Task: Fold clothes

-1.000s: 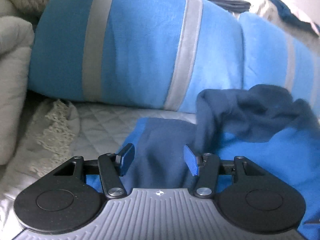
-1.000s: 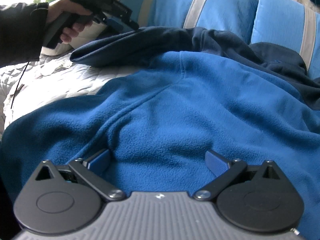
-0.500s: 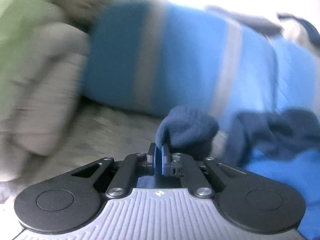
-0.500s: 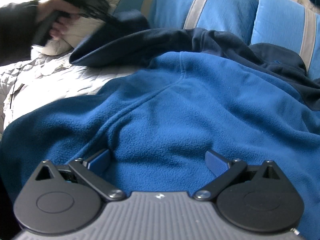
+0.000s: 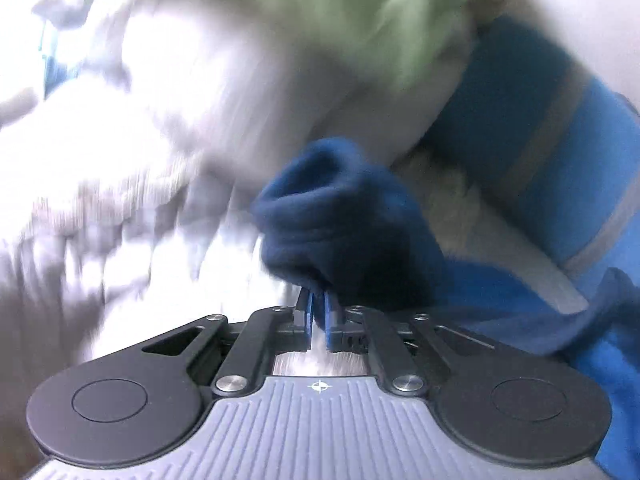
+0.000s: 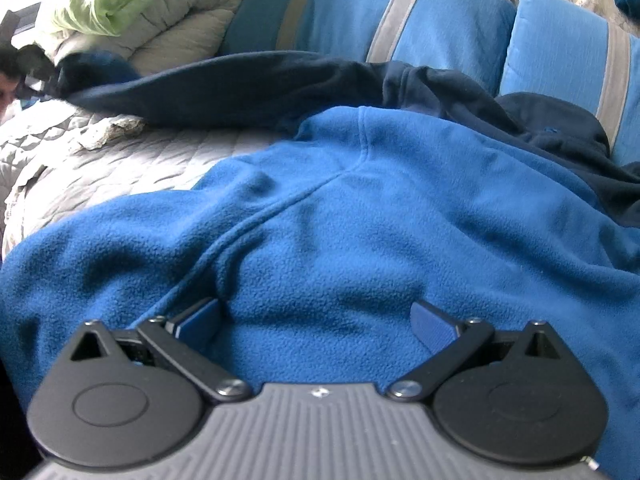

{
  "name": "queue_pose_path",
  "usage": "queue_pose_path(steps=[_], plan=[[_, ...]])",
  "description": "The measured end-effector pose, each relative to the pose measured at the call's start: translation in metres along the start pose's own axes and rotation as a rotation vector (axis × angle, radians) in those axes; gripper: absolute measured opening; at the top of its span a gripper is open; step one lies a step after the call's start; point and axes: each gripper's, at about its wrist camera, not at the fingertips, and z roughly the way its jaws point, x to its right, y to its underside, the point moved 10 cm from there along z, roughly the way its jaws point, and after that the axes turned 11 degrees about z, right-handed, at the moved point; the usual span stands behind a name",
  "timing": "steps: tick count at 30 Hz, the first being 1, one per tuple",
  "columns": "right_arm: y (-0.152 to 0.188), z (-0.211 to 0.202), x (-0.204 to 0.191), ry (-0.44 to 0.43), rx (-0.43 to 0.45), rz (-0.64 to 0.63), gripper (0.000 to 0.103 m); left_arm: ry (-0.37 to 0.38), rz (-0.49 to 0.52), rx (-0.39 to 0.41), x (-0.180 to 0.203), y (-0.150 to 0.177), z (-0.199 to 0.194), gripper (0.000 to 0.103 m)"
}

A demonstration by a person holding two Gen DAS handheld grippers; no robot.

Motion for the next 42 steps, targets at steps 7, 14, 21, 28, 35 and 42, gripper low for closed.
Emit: queue_pose_path(steps=[7, 14, 21, 28, 35, 42], plan=[[0.001, -0.001, 0.000, 0.001, 0.014, 0.002, 0.103, 0.004, 0.128, 0.009, -0.006, 0.028, 0.005, 0.045], [0.002, -0.001, 0.001, -0.012, 0.018, 0.013, 0.103, -0.073, 0.547, 0.138, -0.009, 0.035, -0.027, 0.061], [0.003, -0.001, 0.002, -0.018, 0.017, 0.020, 0.103, -0.275, 1.265, 0.287, 0.015, 0.050, -0.029, 0.061], [0.003, 0.000, 0.002, -0.019, 0.017, 0.026, 0.103, -0.324, 1.723, 0.340, 0.037, 0.084, -0.019, 0.061], [0.002, -0.001, 0.002, -0.028, 0.021, 0.034, 0.103, -0.355, 1.875, 0.313, 0.051, 0.084, 0.006, 0.059], [-0.056, -0.026, -0.035, -0.068, 0.147, -0.054, 0.103, -0.394, 1.908, 0.246, 0.046, 0.074, 0.031, 0.024]])
